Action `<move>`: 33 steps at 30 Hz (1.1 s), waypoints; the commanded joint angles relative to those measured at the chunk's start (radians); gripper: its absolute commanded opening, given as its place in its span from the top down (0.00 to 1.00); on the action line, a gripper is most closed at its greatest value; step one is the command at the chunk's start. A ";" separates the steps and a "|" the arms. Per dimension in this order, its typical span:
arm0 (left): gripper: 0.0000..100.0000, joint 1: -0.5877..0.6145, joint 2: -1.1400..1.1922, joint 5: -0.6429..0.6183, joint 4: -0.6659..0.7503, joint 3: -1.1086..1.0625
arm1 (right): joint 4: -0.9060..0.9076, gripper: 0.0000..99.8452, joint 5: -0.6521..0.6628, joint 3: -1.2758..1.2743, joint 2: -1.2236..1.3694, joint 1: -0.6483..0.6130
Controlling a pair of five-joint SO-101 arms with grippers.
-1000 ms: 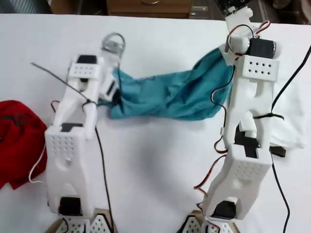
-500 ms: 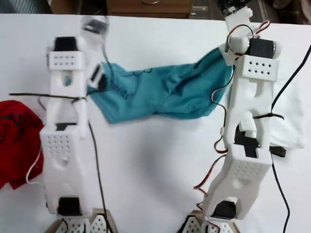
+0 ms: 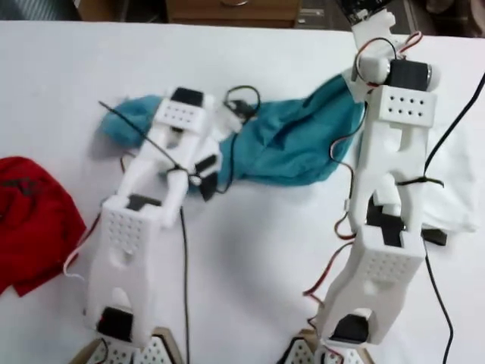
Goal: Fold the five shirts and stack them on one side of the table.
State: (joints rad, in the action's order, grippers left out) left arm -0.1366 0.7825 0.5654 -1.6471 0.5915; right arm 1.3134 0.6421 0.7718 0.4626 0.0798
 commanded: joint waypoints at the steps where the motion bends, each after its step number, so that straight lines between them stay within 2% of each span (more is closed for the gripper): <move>1: 0.77 0.046 -0.021 0.002 0.120 0.007 | -0.016 0.98 -0.005 0.037 -0.007 0.013; 10: 0.86 0.218 0.064 -0.071 0.394 0.008 | -0.016 0.98 -0.005 0.037 -0.007 0.013; 13: 0.89 0.256 0.048 -0.153 0.431 0.010 | -0.018 0.98 -0.005 0.037 -0.005 0.013; 16: 0.98 0.273 0.014 -0.199 0.437 0.018 | -0.018 0.98 -0.005 0.037 -0.004 0.012; 20: 0.97 0.273 -0.025 -0.212 0.422 0.099 | -0.018 0.98 -0.005 0.037 -0.004 0.008; 26: 0.96 0.256 -0.057 -0.212 0.259 0.291 | -0.018 0.98 -0.005 0.037 -0.004 0.010; 30: 0.96 0.245 -0.057 -0.206 0.040 0.417 | -0.010 0.98 -0.014 0.037 -0.015 0.012; 33: 0.91 0.233 -0.061 -0.184 -0.144 0.519 | 0.018 0.98 -0.023 0.037 -0.062 0.012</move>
State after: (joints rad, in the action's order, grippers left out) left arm 0.1043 0.8255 0.3629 -1.6226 0.9904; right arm 1.3149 0.6329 0.7718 0.4641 0.0798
